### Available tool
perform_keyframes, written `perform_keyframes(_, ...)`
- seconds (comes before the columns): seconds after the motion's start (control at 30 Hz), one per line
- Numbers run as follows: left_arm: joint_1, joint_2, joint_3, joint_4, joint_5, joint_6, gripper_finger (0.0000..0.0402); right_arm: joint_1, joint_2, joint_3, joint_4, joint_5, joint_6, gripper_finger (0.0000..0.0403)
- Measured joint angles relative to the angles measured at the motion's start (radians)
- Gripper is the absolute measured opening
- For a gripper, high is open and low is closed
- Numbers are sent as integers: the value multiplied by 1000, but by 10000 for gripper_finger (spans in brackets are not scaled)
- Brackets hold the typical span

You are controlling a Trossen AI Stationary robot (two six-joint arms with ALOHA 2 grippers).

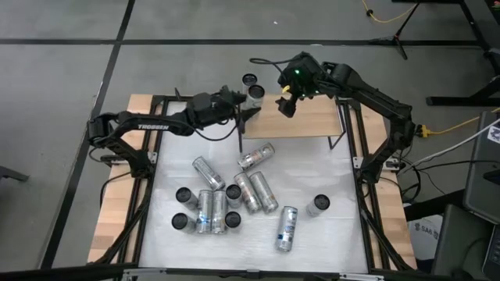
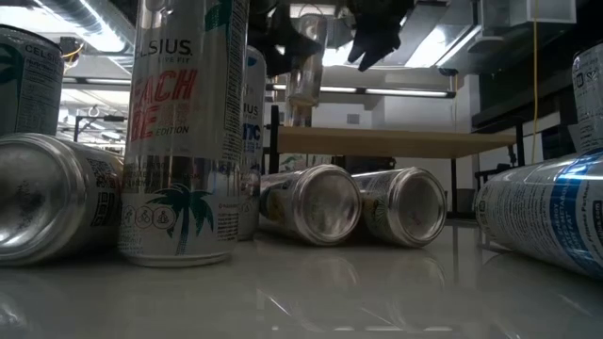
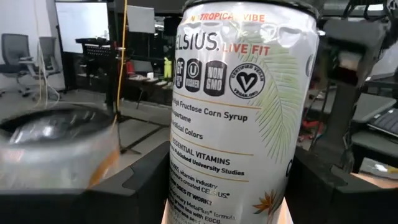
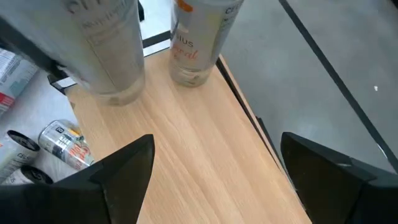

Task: Place canned beverage on shelf
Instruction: Put the orange soda can on the shelf aligned with the other orange soda can

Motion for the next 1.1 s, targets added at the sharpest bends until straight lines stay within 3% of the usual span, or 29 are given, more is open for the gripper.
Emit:
perform_keyframes(0.33,37,0,-110,141,17,1,234,2,17,0,181,-1,3,340)
perform_keyframes(0.63,49,41,-110,215,75,0,235,3,79,0,173,-3,24,340)
perform_keyframes(1.1,63,114,-110,246,80,30,236,3,90,0,172,-2,30,340)
